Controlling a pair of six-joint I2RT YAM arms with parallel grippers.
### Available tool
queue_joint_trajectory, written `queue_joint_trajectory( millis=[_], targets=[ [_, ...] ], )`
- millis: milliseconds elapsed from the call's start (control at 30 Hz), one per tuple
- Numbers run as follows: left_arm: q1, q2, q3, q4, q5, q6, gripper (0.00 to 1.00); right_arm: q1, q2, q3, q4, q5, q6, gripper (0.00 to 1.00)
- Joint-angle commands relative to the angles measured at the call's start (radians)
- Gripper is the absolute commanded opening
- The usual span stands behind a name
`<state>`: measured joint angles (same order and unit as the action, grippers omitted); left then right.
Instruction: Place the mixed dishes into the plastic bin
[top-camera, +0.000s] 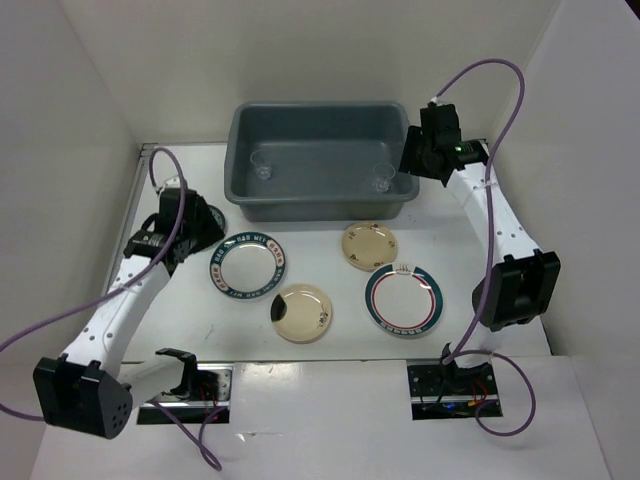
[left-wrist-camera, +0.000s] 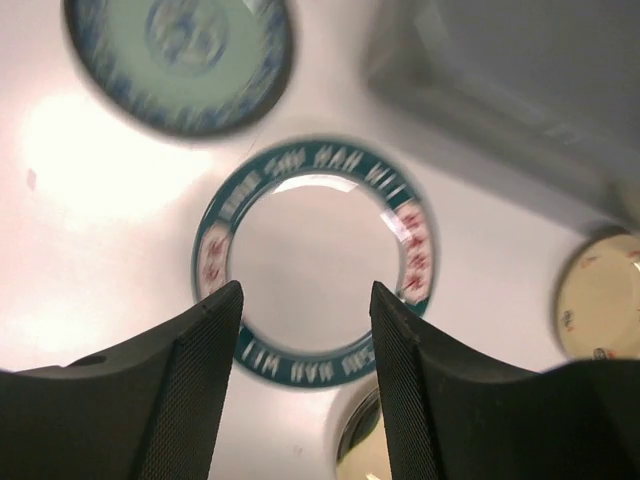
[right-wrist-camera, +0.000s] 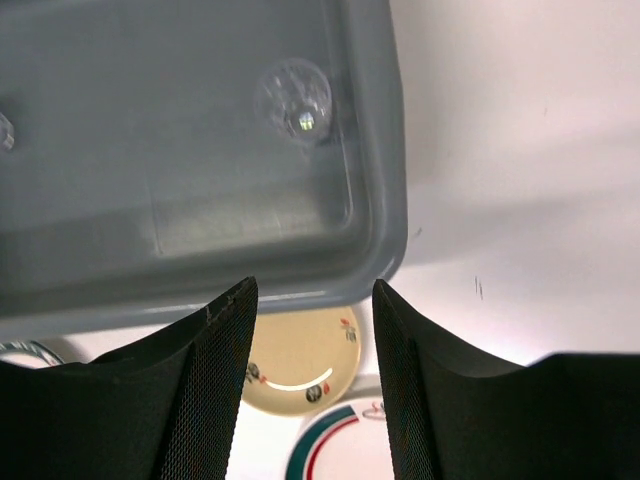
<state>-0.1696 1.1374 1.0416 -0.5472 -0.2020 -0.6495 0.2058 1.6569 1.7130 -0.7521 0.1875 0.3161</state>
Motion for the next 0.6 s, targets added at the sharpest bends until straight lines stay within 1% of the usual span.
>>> queue_joint_trajectory(
  millis=[0,33,167,267,333,400,567],
  targets=[
    [0.011,-0.06,-0.122,-0.088,-0.079,-0.154,0.62,0.004,-0.08,-0.042,0.042,-0.026,-0.009,0.56],
    [0.012,-0.082,-0.176,-0.088,-0.068,-0.173,0.63,0.004,-0.101,-0.064,0.051,-0.037,0.0,0.56],
    [0.012,-0.105,-0.282,-0.076,0.001,-0.269,0.63,0.004,-0.157,-0.115,0.051,-0.037,0.0,0.56],
    [0.012,-0.155,-0.343,-0.043,0.012,-0.38,0.59,0.004,-0.196,-0.138,0.051,-0.037,0.0,0.56],
    [0.012,-0.177,-0.405,-0.011,0.012,-0.423,0.59,0.004,-0.215,-0.147,0.051,-0.037,0.0,0.56],
    [0.012,-0.177,-0.436,0.018,0.012,-0.467,0.59,0.004,-0.236,-0.159,0.051,-0.026,0.0,0.56],
    [0.012,-0.071,-0.48,0.134,0.053,-0.506,0.59,0.004,-0.246,-0.159,0.051,-0.036,0.0,0.56]
  ],
)
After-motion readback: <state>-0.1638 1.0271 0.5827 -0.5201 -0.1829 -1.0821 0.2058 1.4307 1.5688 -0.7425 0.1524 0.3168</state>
